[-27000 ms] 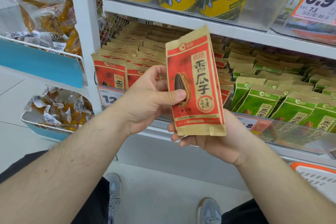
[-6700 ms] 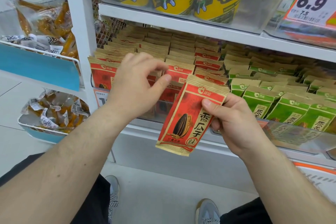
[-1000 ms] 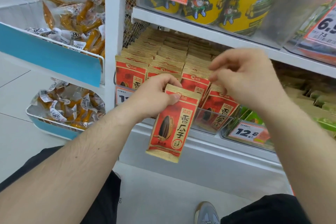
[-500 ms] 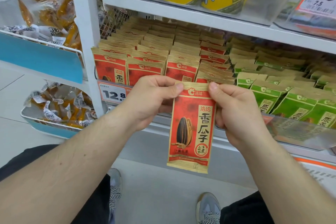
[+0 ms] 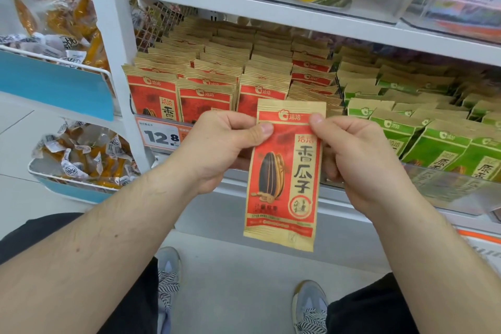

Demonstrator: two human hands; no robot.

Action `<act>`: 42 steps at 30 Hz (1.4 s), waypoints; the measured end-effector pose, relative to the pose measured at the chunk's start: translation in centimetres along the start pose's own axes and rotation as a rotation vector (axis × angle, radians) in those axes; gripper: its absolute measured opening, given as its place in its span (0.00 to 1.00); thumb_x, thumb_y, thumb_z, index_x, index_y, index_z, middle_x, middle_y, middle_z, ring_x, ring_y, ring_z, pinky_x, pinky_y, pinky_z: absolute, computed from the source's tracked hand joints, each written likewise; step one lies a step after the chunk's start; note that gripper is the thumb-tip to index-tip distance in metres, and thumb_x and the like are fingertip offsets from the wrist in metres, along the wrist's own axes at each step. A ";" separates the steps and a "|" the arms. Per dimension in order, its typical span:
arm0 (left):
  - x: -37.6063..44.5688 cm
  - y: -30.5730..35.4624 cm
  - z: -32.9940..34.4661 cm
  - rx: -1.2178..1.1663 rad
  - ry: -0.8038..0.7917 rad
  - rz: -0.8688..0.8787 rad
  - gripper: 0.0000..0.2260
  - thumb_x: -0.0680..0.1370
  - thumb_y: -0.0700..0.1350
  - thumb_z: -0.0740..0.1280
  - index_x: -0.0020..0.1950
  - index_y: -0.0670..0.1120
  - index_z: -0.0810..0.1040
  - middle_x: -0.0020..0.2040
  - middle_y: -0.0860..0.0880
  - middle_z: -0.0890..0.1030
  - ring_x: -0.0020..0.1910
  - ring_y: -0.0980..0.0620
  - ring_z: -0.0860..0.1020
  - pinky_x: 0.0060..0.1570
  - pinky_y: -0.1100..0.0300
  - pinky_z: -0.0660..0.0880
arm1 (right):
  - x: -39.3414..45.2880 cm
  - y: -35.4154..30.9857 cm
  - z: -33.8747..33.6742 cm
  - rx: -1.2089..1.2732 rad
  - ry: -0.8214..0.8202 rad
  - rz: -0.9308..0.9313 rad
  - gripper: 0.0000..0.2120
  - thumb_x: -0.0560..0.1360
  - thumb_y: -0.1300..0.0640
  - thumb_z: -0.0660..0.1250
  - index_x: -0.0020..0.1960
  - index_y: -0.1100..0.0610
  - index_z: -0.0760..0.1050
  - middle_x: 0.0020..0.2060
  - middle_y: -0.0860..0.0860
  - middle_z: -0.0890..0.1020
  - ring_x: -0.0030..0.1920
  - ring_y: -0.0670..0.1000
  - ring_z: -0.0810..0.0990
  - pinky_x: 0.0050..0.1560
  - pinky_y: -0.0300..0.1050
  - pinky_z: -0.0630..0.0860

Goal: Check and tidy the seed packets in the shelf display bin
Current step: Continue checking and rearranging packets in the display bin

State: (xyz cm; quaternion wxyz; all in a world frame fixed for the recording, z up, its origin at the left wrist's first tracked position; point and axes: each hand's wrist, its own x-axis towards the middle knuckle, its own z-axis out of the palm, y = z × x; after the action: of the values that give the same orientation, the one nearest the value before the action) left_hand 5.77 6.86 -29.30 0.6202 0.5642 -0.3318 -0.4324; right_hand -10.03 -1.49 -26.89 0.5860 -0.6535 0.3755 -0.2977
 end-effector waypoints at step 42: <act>-1.1 0.7 -0.9 0.542 -0.137 0.058 0.24 0.74 0.40 0.74 0.68 0.52 0.72 0.53 0.53 0.84 0.50 0.55 0.83 0.57 0.52 0.78 | -0.3 1.0 -0.3 0.087 -0.338 -0.070 0.25 0.63 0.70 0.71 0.59 0.55 0.77 0.43 0.53 0.84 0.33 0.50 0.77 0.23 0.39 0.71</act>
State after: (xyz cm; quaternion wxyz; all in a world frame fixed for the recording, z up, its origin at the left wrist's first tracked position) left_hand 6.24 8.21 -28.64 0.4349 0.6693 -0.4922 -0.3472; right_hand -10.53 -1.44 -27.83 0.6578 -0.6808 0.2357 -0.2198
